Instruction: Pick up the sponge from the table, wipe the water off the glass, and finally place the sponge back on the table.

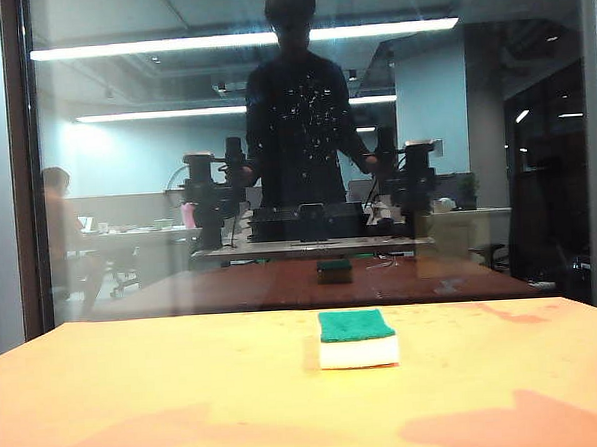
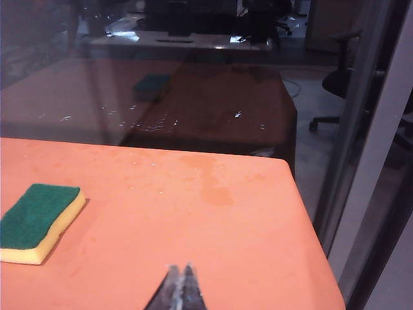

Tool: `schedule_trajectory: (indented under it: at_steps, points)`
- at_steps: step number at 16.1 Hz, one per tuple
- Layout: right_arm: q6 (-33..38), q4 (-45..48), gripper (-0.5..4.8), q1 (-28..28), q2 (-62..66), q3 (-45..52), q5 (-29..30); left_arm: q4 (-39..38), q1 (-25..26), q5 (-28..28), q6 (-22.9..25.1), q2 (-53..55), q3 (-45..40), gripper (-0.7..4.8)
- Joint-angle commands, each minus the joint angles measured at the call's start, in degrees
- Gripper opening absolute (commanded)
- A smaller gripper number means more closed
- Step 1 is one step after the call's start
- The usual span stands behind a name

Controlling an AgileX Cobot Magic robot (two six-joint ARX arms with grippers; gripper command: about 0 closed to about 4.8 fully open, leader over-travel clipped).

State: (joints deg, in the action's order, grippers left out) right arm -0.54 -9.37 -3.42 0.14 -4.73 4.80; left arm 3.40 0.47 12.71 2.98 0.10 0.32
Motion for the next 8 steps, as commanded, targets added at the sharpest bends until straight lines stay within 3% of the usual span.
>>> schedule_trajectory:
  at_steps: [1, 8]
  points:
    - [-0.1, 1.0, -0.05, -0.1, 0.0, -0.2, 0.2, 0.5, 0.0, -2.0, 0.0, 0.0, 0.2, -0.05]
    - [-0.1, 1.1, -0.05, -0.1, 0.0, -0.2, 0.2, 0.5, 0.0, -3.7, 0.0, 0.0, 0.2, -0.05]
